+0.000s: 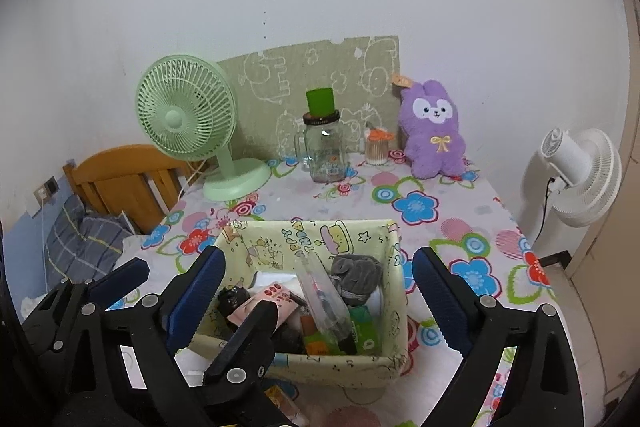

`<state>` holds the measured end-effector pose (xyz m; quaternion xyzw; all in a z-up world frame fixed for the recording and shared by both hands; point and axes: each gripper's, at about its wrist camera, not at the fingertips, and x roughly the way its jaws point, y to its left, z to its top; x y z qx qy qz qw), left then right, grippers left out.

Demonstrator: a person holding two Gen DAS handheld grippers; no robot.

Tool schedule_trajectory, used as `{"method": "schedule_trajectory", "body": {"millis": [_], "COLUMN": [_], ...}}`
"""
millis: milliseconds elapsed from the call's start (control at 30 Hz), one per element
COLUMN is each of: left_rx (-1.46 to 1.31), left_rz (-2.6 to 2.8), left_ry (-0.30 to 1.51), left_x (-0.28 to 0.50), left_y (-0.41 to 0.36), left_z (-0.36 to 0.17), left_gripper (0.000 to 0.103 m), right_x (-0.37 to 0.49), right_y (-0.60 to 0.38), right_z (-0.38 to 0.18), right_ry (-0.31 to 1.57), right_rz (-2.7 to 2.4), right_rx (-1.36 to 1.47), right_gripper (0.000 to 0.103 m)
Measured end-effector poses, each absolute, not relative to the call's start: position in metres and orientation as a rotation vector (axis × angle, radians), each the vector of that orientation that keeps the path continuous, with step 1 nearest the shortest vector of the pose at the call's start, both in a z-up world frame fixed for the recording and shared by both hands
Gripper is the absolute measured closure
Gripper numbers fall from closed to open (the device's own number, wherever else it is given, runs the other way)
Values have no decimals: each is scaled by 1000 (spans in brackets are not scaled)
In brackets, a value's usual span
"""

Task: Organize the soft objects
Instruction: 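Withdraw both open tools from the box toward the yellow cartoon pack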

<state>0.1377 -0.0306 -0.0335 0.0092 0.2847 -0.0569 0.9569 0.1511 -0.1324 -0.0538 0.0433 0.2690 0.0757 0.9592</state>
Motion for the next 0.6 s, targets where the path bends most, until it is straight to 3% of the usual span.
{"method": "schedule_trajectory", "body": {"millis": [600], "left_rx": [20], "left_rz": [-142], "left_ry": [520], "left_x": [88], "left_y": [-34], "left_z": [-16], "left_gripper": [0], "right_x": [93], "right_y": [-137], "right_z": [-29], "right_ry": [502], "right_rz": [95], "right_rx": [60], "right_gripper": [2]}}
